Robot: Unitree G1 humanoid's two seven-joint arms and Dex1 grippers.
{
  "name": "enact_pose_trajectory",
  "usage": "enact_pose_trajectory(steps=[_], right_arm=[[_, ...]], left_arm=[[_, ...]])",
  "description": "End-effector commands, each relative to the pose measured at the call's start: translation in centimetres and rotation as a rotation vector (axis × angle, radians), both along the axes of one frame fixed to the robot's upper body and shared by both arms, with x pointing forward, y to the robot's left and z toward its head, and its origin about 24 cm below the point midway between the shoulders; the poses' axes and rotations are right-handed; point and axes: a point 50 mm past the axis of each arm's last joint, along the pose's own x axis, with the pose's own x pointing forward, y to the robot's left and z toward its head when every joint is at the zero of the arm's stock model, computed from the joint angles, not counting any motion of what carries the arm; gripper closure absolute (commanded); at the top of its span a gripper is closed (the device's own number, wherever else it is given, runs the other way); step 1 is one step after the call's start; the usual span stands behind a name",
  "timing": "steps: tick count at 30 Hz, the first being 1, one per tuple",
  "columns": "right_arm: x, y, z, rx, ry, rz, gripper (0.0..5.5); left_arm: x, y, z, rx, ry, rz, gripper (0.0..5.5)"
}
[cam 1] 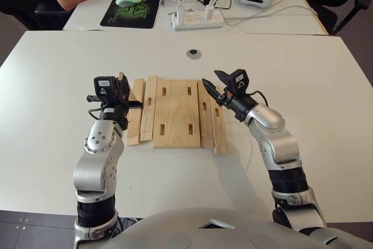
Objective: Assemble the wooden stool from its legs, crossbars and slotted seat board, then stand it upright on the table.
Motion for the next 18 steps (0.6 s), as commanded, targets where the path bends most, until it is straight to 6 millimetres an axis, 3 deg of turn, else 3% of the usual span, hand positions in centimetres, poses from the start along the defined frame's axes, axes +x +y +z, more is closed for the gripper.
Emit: enact_pose_trajectory(steps=[1,18], right_arm=[[0.4,-0.3,0.4,0.009,-0.014,-0.008,3.15],[1.3,-0.3,0.7,0.034,-0.035,-0.044,3.15]], left_arm=[[-0.4,0.1,-2.5,0.001,0.135,-0.008,5.06],[1.1,0.2,-2.1,-0.003,0.113,-0.040,5.06]])
